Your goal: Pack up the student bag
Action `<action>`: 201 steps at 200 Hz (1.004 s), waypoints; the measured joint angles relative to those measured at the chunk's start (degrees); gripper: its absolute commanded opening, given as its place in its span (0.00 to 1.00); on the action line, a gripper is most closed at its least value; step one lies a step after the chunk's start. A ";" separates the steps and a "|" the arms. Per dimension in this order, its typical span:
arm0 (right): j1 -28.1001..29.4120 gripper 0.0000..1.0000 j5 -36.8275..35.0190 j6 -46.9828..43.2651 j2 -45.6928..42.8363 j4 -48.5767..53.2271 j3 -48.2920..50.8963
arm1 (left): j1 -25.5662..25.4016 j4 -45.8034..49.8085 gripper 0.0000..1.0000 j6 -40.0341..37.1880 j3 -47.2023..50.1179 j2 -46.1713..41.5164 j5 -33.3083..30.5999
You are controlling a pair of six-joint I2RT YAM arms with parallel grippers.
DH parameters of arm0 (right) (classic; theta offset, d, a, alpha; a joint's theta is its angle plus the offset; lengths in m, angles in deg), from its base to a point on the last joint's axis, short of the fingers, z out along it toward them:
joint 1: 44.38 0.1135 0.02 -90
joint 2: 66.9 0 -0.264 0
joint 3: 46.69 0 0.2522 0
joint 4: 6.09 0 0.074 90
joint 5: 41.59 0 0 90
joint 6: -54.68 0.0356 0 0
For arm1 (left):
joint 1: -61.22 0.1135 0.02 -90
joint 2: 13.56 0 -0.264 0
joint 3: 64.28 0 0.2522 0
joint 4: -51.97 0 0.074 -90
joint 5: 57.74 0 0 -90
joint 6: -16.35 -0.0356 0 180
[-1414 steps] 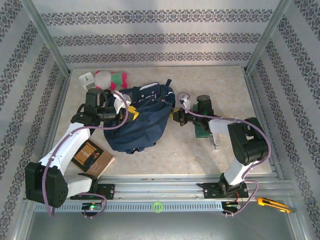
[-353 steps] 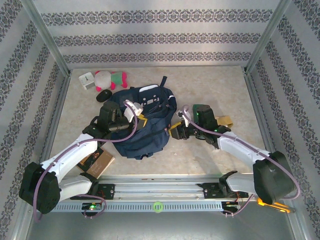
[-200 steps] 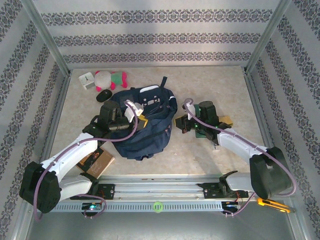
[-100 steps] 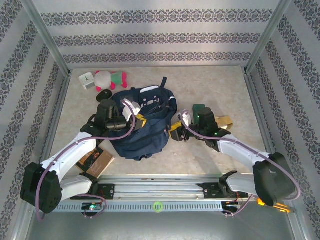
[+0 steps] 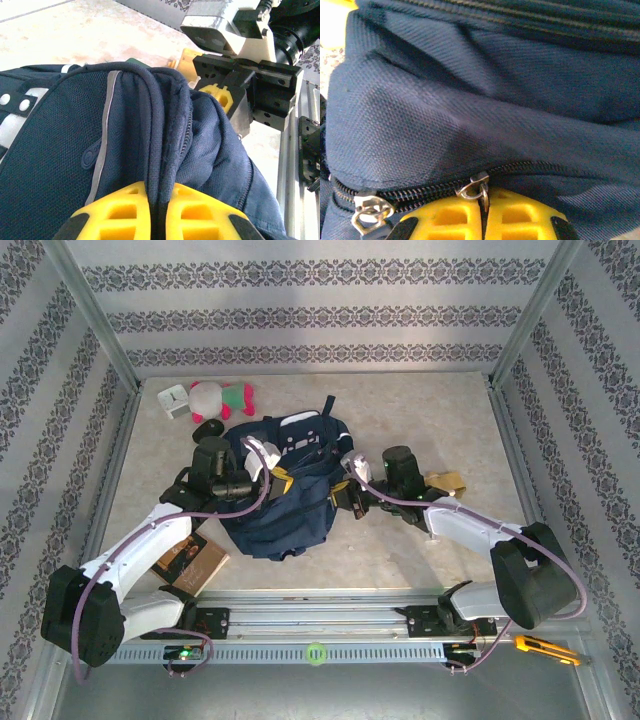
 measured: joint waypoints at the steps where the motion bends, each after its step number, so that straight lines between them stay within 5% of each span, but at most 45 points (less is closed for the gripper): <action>1: -0.07 0.00 -0.02 0.07 0.00 0.00 0.00 | 0.02 0.04 0.00 -0.02 0.00 0.00 0.00; 107: -3.80 0.00 -7.78 9.16 1.62 -0.02 -1.01 | 1.14 5.75 0.00 -4.07 -1.44 -0.02 0.48; 132: -3.32 0.00 -7.69 9.49 2.12 0.07 -2.27 | 1.14 5.90 0.50 -4.26 -1.44 -0.37 -1.18; 171: 1.40 0.00 -10.40 11.04 0.59 2.10 -2.34 | -0.92 7.30 0.64 -3.15 -3.98 -3.63 -6.88; 201: 7.26 0.00 -12.33 13.05 -2.43 3.23 -2.32 | -11.56 13.18 0.70 -3.37 -9.20 -5.18 -16.15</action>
